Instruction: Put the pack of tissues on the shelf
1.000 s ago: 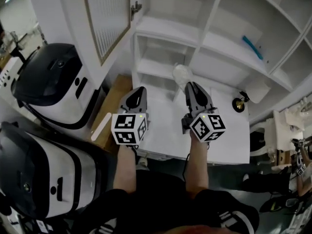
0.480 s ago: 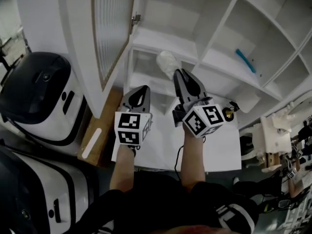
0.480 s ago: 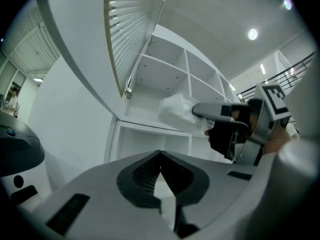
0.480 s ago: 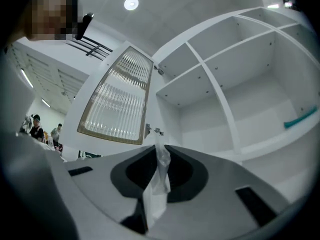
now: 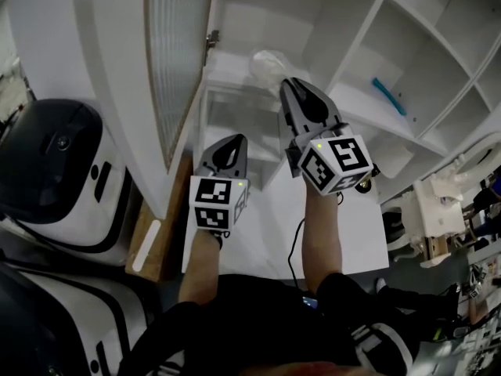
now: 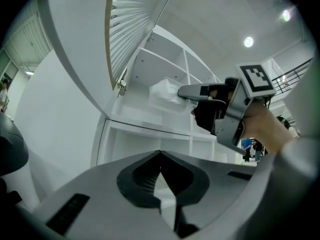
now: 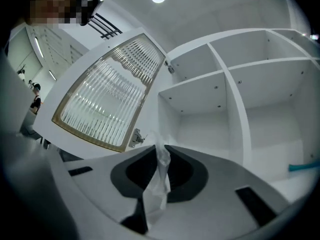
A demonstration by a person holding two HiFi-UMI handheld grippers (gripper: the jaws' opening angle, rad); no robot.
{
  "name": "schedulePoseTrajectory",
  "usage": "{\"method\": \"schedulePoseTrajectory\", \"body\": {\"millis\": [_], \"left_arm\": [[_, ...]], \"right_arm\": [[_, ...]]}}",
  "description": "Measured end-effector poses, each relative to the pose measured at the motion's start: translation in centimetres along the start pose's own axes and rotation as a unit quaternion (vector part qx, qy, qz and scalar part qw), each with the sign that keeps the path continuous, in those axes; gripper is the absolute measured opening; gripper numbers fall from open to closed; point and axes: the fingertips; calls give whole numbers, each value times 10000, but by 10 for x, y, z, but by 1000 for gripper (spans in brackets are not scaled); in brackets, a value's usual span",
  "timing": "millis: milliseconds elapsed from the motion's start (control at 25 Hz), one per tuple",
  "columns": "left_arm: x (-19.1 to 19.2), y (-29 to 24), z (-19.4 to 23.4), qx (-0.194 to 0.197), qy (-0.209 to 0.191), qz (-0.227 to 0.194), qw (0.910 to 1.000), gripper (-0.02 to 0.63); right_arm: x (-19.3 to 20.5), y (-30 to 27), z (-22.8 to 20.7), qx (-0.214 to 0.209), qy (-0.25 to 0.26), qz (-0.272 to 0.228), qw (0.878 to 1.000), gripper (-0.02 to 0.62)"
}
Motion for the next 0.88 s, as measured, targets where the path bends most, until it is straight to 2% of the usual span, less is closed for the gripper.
{"method": "schedulePoseTrajectory", "body": {"millis": [240, 560, 880], "left_arm": [[-18, -10, 4, 57, -287, -105, 9995, 11], [-10, -11, 4, 139, -205, -80, 9997, 11], [-7, -9, 4, 165, -180, -122, 9996, 11]], "right_arm": [[2, -40, -9, 59, 357, 284, 9989, 54], [38, -79, -12, 83, 1007, 1048, 9894, 54], [57, -87, -7, 88, 1491, 1340, 9797, 54]]}}
Point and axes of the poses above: the fingertips, and each gripper's own axes: y backward along the fingers, z to its left, x out of its underside, and after that the axes turned 11 degrees about x, right-handed
